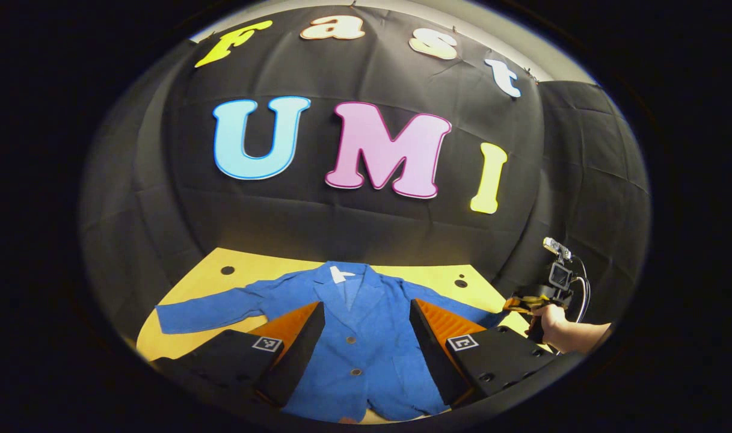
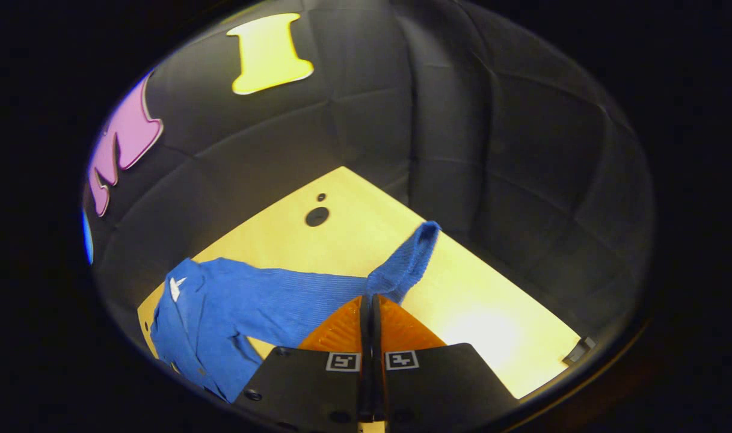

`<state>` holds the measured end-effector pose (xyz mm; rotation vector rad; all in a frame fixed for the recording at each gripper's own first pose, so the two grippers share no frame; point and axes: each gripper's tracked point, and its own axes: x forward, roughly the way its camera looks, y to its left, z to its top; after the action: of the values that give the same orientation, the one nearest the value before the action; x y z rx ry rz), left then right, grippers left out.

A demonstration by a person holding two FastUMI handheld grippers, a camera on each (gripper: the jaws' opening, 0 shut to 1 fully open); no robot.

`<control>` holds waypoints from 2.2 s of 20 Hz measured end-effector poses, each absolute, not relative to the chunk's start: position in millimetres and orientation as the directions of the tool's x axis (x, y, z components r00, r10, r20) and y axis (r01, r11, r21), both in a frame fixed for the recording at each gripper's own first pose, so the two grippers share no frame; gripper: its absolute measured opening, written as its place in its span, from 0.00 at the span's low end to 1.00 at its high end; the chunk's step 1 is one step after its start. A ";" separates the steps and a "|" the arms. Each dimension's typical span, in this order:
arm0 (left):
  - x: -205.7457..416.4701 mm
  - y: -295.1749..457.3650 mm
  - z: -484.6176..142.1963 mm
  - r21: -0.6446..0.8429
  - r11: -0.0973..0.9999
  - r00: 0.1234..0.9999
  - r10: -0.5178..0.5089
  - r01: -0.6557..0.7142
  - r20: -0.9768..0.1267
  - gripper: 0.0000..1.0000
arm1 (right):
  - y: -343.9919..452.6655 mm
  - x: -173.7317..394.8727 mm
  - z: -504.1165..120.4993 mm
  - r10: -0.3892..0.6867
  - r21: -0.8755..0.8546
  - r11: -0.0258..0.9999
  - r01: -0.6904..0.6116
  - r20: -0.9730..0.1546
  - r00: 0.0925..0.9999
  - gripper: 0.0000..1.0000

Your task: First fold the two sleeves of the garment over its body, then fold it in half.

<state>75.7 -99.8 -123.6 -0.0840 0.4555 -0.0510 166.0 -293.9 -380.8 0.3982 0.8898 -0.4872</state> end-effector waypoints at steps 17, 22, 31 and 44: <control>-11.9 71.1 -121.5 -0.058 0.941 0.866 0.281 -0.333 -0.413 0.82 | 61.6 290.3 -344.1 0.153 0.209 0.978 0.015 -0.760 0.632 0.01; -16.1 112.3 -132.5 -0.059 0.916 0.846 0.341 -0.398 -0.409 0.81 | 179.2 287.6 -369.5 0.261 0.244 0.964 -0.110 -0.766 0.588 0.01; 3.0 166.1 -181.6 -0.044 0.919 0.828 0.333 -0.393 -0.451 0.84 | 309.2 284.6 -404.4 0.365 0.309 0.930 -0.198 -0.731 0.576 0.05; 47.6 325.8 -310.3 -0.011 0.837 0.718 0.463 -0.548 -0.521 0.84 | 313.3 233.8 -329.0 0.443 0.233 0.896 -0.378 -0.505 0.741 0.92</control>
<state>47.6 325.8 -310.3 -0.1693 0.5287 0.5617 233.8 313.3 -329.0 0.1178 0.5831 0.4510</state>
